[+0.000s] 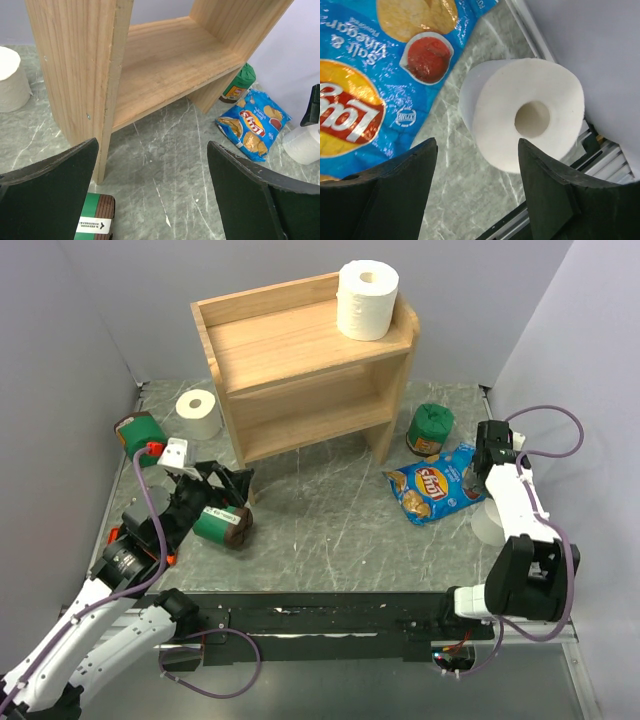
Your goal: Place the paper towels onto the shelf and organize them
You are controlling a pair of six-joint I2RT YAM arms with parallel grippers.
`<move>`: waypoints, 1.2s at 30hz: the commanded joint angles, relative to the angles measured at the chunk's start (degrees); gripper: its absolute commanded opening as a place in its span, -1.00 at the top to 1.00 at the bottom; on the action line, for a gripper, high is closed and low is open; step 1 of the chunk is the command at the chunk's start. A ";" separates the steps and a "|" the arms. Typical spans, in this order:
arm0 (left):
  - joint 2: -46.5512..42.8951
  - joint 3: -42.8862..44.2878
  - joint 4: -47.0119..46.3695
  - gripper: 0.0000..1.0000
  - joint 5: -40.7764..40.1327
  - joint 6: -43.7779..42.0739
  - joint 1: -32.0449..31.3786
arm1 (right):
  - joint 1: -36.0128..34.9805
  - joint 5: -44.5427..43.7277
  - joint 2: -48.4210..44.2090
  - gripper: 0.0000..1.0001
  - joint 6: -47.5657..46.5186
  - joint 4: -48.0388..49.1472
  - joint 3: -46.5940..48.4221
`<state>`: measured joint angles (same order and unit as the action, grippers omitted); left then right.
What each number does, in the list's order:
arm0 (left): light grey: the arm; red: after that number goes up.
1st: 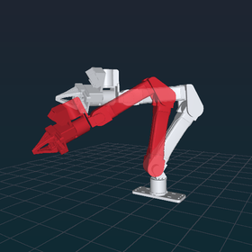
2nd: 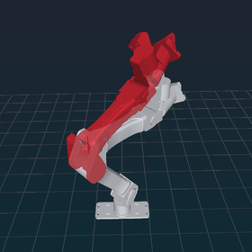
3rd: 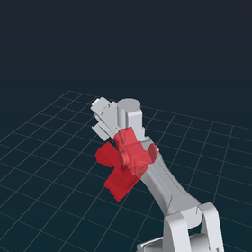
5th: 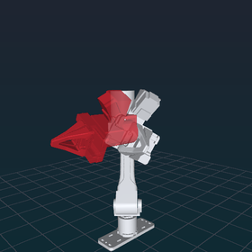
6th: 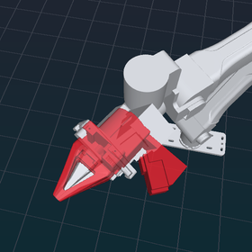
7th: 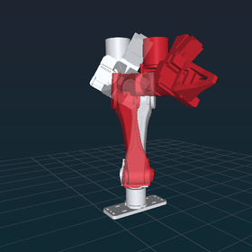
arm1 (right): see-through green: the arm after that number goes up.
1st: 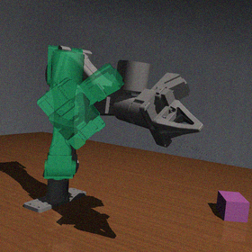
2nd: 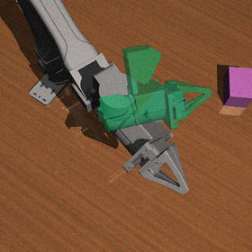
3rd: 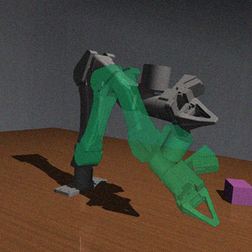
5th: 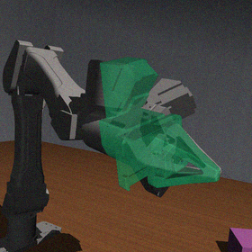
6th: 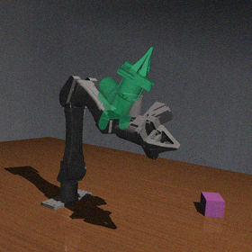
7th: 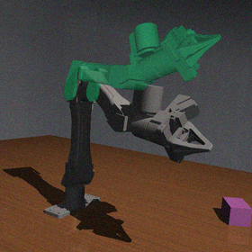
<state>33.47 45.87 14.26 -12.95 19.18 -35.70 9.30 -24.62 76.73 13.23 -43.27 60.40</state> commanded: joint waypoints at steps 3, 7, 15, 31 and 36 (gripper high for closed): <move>0.36 -0.34 -2.66 -0.93 -1.20 -0.28 0.20 | 3.97 1.50 2.55 -0.47 1.62 3.27 0.77; 0.28 -0.60 -2.75 -0.93 -1.11 -0.28 0.11 | 5.90 5.11 2.64 -0.54 0.74 5.20 -0.02; 1.77 -0.25 -2.83 -0.93 -0.94 -0.46 0.11 | 9.07 8.71 3.78 -0.52 0.74 6.44 -0.37; 1.77 -0.34 -2.92 -0.93 -0.94 -0.63 0.20 | 10.56 11.79 6.59 -0.27 0.57 7.58 -1.34; 1.68 -0.25 -2.75 -0.93 -0.67 -0.63 0.11 | 10.56 11.35 5.19 -0.04 0.04 7.32 -1.16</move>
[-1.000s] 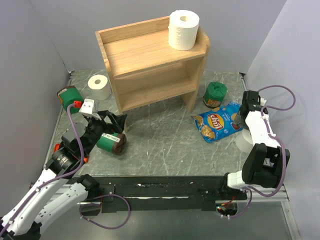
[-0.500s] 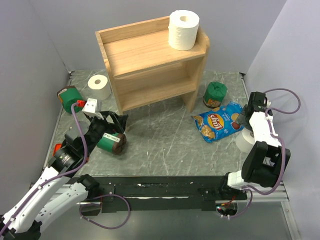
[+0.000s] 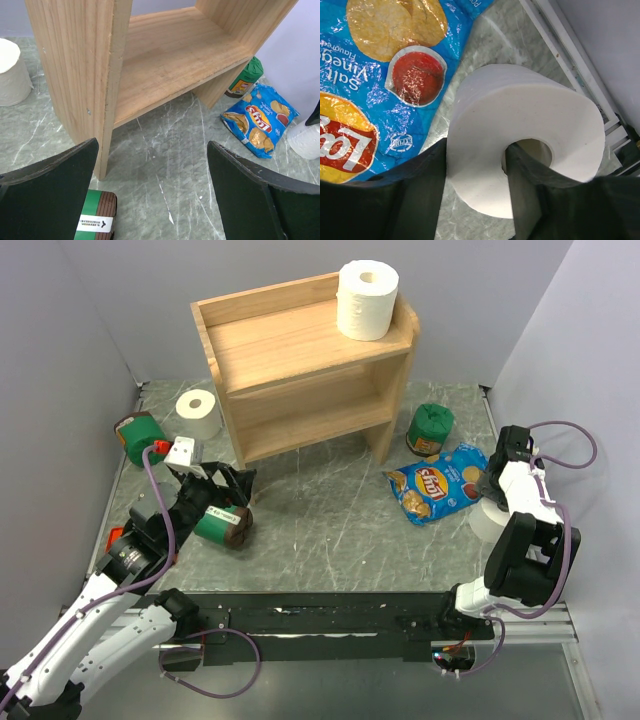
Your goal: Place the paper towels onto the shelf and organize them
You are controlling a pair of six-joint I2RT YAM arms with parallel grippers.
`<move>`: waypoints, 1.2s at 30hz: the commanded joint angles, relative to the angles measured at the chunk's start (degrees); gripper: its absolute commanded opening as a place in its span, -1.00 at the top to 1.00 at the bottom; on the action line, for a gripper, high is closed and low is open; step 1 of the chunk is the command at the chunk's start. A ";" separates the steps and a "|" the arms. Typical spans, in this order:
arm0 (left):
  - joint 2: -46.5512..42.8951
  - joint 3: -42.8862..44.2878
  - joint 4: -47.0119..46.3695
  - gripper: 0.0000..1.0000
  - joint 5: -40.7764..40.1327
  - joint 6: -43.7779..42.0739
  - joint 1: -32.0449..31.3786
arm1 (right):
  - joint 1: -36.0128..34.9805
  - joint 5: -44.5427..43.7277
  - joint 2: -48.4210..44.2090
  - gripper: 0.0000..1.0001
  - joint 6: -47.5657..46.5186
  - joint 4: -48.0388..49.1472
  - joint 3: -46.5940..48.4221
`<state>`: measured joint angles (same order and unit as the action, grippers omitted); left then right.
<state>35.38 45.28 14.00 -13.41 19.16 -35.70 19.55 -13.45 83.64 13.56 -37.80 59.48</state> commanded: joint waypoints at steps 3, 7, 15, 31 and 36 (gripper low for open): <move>-0.57 0.25 -2.49 -0.93 0.05 -0.61 0.11 | 0.14 -0.17 -3.21 0.04 -0.91 0.89 0.63; -1.18 -0.10 -2.92 -0.93 0.49 -0.61 0.11 | -0.13 -0.52 -6.02 0.07 -1.34 -1.57 3.00; -1.71 0.08 -2.75 -0.93 0.84 -0.52 0.19 | -6.27 -0.79 -14.18 0.12 -3.98 -4.65 9.85; -2.68 0.51 -1.96 -0.93 0.66 -0.79 0.11 | -40.89 17.66 -31.60 0.17 -24.18 4.13 24.45; -3.82 0.69 -1.69 -0.93 0.49 -0.79 0.11 | -48.81 21.18 -31.26 0.18 -31.04 10.19 30.07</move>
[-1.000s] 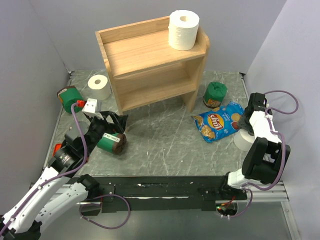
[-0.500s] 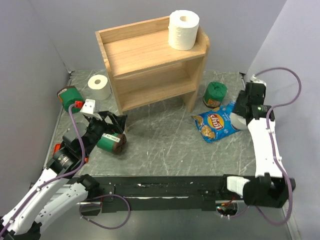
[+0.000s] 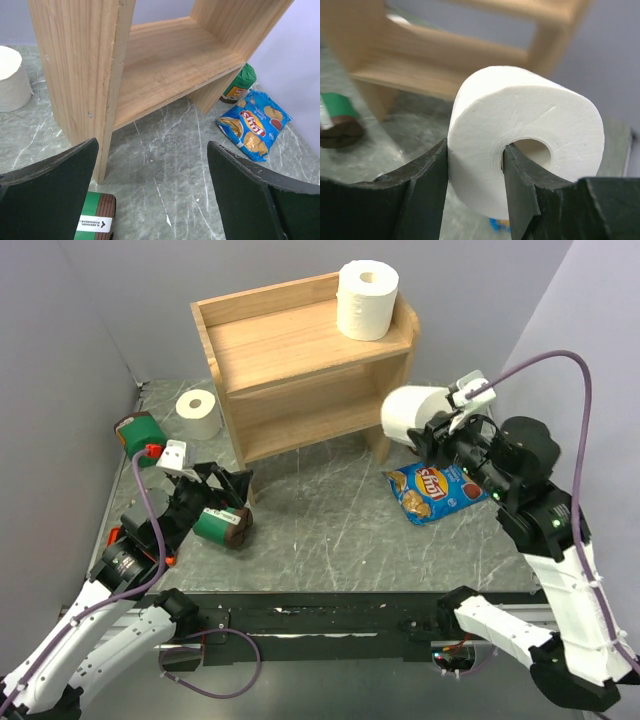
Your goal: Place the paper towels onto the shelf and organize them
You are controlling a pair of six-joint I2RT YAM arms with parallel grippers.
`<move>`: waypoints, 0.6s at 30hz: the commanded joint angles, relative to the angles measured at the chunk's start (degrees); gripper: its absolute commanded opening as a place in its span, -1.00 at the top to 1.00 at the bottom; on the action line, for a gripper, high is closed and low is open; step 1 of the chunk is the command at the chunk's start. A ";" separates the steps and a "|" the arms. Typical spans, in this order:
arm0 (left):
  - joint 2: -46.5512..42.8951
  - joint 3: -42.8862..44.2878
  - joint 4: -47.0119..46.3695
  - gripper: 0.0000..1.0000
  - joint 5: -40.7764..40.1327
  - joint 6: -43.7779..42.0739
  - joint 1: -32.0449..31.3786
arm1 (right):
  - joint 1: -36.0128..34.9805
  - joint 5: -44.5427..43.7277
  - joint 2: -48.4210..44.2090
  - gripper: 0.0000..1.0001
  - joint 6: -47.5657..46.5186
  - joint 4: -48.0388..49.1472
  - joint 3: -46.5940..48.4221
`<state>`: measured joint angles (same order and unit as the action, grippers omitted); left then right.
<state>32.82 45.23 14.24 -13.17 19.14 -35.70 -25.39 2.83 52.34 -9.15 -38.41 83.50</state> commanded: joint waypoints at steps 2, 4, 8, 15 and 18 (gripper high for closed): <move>-1.97 0.47 -2.37 -0.93 0.16 -0.77 0.20 | -5.90 7.96 1.18 0.17 -11.05 12.39 9.64; -2.67 0.29 -2.55 -0.93 0.25 -0.68 0.11 | -7.04 10.52 3.38 0.16 -13.34 14.75 12.02; -2.85 0.56 -2.37 -0.93 0.60 -0.68 0.20 | -8.09 22.81 4.70 0.14 -25.44 24.86 9.07; -3.73 0.30 -2.64 -0.93 0.87 -0.77 0.11 | -10.03 25.83 14.44 0.15 -32.85 26.11 18.70; -3.99 0.29 -2.64 -0.93 1.04 -0.77 0.11 | -10.82 23.63 19.02 0.13 -36.99 23.48 23.97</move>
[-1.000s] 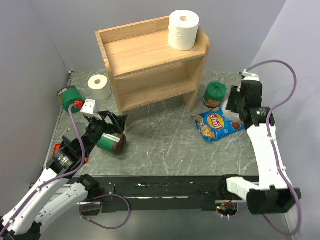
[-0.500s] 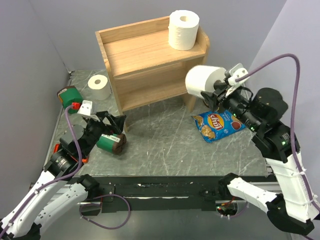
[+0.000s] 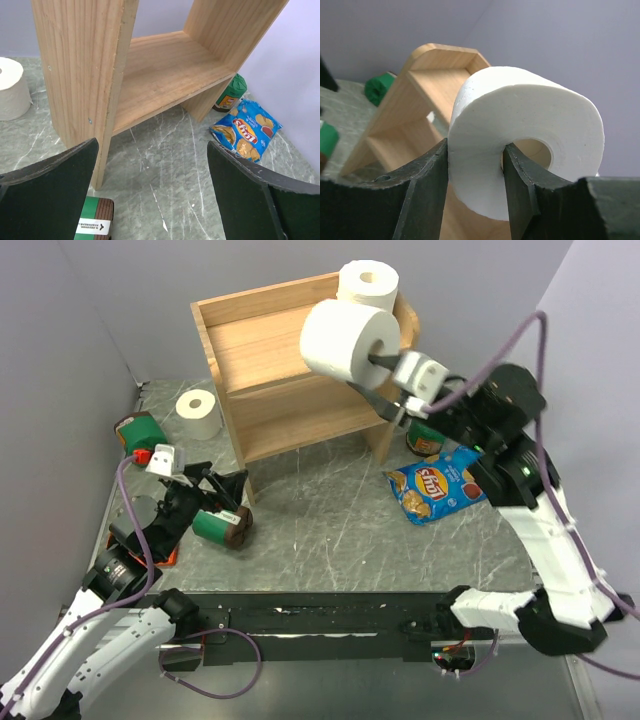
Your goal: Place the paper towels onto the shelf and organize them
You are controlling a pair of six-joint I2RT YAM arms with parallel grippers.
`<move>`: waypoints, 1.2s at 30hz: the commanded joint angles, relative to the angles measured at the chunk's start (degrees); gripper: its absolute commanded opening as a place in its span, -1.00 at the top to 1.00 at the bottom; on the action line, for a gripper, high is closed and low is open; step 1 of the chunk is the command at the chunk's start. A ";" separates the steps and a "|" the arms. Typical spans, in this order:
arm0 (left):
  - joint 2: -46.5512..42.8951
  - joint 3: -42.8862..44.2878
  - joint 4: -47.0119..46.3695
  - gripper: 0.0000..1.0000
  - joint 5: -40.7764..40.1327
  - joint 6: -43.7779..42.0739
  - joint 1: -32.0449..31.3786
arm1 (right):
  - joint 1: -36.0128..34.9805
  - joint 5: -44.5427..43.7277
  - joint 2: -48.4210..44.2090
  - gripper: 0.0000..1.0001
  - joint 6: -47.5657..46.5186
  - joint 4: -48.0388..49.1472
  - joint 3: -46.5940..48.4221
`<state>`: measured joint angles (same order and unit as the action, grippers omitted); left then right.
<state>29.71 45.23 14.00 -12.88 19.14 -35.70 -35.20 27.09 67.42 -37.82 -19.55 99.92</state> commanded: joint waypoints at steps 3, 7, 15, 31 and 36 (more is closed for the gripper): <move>-0.71 0.38 -2.57 -0.93 1.11 -0.85 0.20 | -1.54 -3.18 8.86 0.12 -12.26 -0.81 14.23; -0.89 0.47 -2.40 -0.93 0.93 -0.85 0.20 | -3.12 -7.22 13.00 0.09 -17.45 -4.53 18.64; -1.06 0.47 -2.40 -0.93 1.02 -0.86 0.19 | -5.23 -12.32 17.04 0.08 -23.35 -6.38 21.55; -1.24 0.38 -2.13 -0.93 0.49 -0.86 0.11 | -6.11 -16.98 19.86 -0.09 -26.60 -5.32 22.33; -1.24 0.47 -2.22 -0.93 0.75 -0.94 0.11 | -6.20 -17.60 21.61 -0.17 -26.60 -6.38 25.23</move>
<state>29.02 45.23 14.02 -12.75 19.14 -35.70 -40.91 10.94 88.99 -62.96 -30.72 120.33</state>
